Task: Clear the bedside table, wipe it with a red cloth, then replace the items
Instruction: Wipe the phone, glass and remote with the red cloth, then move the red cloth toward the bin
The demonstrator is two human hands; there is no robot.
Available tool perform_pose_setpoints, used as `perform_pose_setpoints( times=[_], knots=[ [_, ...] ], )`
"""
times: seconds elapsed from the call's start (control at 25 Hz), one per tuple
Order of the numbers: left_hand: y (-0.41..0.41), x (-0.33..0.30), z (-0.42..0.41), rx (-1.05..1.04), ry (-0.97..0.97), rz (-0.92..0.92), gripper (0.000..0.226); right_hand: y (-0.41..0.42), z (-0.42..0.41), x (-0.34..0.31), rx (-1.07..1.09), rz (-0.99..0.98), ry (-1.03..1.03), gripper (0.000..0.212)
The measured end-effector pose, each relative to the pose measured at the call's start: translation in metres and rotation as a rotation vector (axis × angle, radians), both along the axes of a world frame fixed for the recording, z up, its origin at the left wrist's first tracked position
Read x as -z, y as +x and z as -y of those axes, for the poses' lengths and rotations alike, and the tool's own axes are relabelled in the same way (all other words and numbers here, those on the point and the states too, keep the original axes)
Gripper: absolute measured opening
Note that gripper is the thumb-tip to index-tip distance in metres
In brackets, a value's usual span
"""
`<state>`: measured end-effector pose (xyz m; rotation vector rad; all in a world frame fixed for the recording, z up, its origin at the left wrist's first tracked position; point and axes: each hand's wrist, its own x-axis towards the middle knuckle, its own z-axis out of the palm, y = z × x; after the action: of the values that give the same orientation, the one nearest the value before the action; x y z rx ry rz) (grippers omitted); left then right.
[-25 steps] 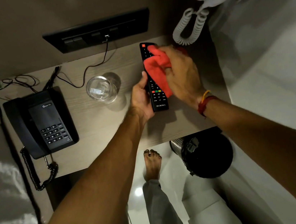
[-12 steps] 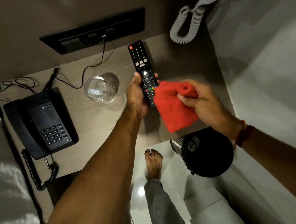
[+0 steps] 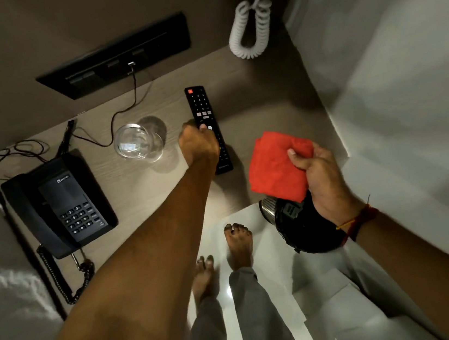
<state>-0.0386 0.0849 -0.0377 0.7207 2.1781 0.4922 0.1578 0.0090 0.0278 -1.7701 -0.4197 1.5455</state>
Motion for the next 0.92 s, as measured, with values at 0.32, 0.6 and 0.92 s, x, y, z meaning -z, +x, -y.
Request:
perform_pose_setpoints(
  times=[0.32, 0.6, 0.92],
  knots=[
    [0.011, -0.047, 0.04, 0.42, 0.041, -0.119, 0.023, 0.018, 0.082, -0.04, 0.244, -0.059, 0.025, 0.023],
    [0.15, -0.167, 0.191, 0.567, -0.481, 1.217, 0.082, 0.064, 0.219, -0.156, 0.575, -0.069, 0.125, 0.029],
    [0.302, -0.248, 0.416, 1.287, -0.405, 0.975, 0.025, 0.169, 0.487, -0.213, 1.019, 0.206, 0.053, 0.023]
  ],
)
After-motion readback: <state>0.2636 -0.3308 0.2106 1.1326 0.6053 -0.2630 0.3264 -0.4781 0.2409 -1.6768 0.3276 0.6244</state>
